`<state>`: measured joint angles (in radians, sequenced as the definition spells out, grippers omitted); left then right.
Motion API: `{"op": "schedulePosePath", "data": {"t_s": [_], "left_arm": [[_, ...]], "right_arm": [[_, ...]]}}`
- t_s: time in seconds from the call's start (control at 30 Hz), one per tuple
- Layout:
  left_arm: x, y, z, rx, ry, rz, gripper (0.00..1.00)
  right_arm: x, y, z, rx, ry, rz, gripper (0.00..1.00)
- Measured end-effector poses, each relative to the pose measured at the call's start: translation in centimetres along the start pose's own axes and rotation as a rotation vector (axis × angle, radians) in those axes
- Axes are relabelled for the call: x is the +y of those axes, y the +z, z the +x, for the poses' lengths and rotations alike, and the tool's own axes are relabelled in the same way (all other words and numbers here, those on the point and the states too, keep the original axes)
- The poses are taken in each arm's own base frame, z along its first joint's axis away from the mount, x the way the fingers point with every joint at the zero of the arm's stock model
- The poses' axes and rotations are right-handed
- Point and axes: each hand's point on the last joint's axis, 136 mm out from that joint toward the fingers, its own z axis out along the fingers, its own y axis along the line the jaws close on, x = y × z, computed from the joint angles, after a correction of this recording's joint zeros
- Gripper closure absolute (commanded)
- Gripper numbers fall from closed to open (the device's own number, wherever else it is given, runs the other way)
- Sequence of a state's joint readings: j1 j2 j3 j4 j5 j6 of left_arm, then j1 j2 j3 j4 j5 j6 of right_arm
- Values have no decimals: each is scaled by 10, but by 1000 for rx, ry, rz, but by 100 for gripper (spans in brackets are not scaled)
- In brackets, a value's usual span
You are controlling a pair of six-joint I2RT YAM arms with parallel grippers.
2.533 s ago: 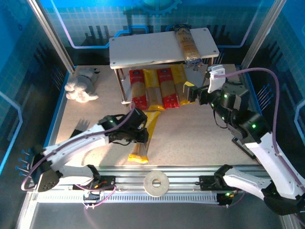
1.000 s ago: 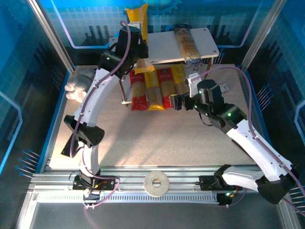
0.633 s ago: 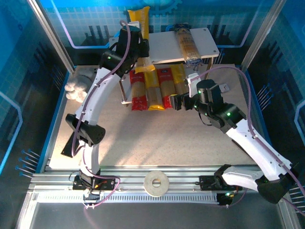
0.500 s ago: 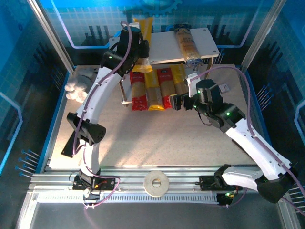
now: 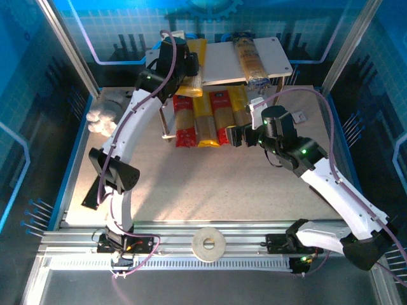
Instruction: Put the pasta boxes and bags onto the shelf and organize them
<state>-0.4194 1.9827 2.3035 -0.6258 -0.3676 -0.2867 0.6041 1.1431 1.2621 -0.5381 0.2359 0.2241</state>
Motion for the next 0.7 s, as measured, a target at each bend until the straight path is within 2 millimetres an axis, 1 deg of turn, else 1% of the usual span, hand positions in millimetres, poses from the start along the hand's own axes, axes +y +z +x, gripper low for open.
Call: {"op": "schedulePosePath", "data": {"t_s": [0.07, 0.13, 0.17, 0.23, 0.33, 0.4, 0.47, 0.5, 0.57, 0.63, 0.7], "left_arm": [[3, -7, 4, 6, 10, -3, 51], [6, -22, 2, -5, 29, -1, 50], [7, -33, -1, -17, 43, 2, 49], [10, -62, -10, -51, 61, 13, 49], [17, -116, -27, -124, 73, 36, 52], [28, -152, -36, -175, 68, 33, 56], [40, -174, -39, -209, 71, 14, 60], [45, -181, -38, -216, 74, 0, 62], [51, -182, -35, -212, 76, -19, 64], [50, -170, -28, -189, 85, -29, 65], [48, -148, -13, -134, 106, -42, 66]], "right_arm": [[-2, 0, 0, -1, 2, 9, 0], [-5, 1, 0, 1, 7, 15, 0], [-8, 2, 2, 5, 16, 20, 0], [-14, 6, 9, 21, 38, 33, 1], [-26, 16, 29, 69, 76, 60, 0], [-31, 20, 40, 96, 100, 72, 0], [-32, 22, 42, 104, 115, 72, 0], [-32, 22, 42, 104, 120, 69, 0], [-31, 22, 42, 103, 127, 66, 0], [-31, 22, 42, 103, 131, 66, 0], [-30, 22, 41, 101, 133, 64, 0]]}}
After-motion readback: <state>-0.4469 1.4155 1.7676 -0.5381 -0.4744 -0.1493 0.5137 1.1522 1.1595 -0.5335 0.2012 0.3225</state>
